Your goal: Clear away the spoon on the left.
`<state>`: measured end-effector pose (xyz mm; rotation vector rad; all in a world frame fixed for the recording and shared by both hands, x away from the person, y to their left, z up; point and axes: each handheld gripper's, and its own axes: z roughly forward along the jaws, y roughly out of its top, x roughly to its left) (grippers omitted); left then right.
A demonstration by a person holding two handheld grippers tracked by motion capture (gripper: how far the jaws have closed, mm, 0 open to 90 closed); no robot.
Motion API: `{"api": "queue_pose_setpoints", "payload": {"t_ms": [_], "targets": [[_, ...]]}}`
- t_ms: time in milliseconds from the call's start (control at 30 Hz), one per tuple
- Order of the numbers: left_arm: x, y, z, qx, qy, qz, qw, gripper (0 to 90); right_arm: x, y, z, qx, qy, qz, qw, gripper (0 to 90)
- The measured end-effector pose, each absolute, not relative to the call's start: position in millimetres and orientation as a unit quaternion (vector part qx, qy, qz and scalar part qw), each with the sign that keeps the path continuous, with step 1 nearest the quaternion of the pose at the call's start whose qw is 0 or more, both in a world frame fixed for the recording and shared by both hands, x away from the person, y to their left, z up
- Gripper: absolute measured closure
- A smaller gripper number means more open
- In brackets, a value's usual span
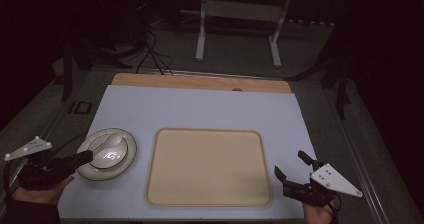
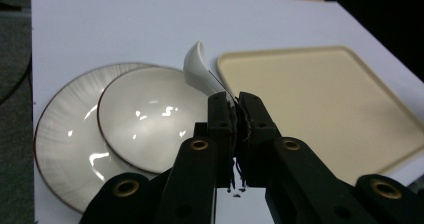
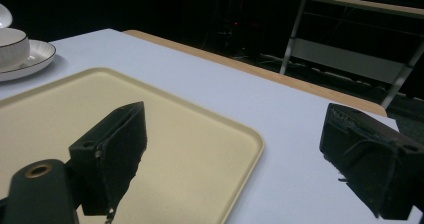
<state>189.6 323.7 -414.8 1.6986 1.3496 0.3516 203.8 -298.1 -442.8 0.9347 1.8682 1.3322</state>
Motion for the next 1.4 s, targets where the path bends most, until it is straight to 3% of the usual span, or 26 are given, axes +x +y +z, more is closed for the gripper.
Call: {"api": "queue_pose_setpoints", "payload": {"t_ms": [1400], "targets": [[210.5,247.5,-395.8,0.699,0.495,0.152,0.493,86.3,214.7,-290.4,-442.7,0.343,0.719,0.518,0.311,11.5]]}}
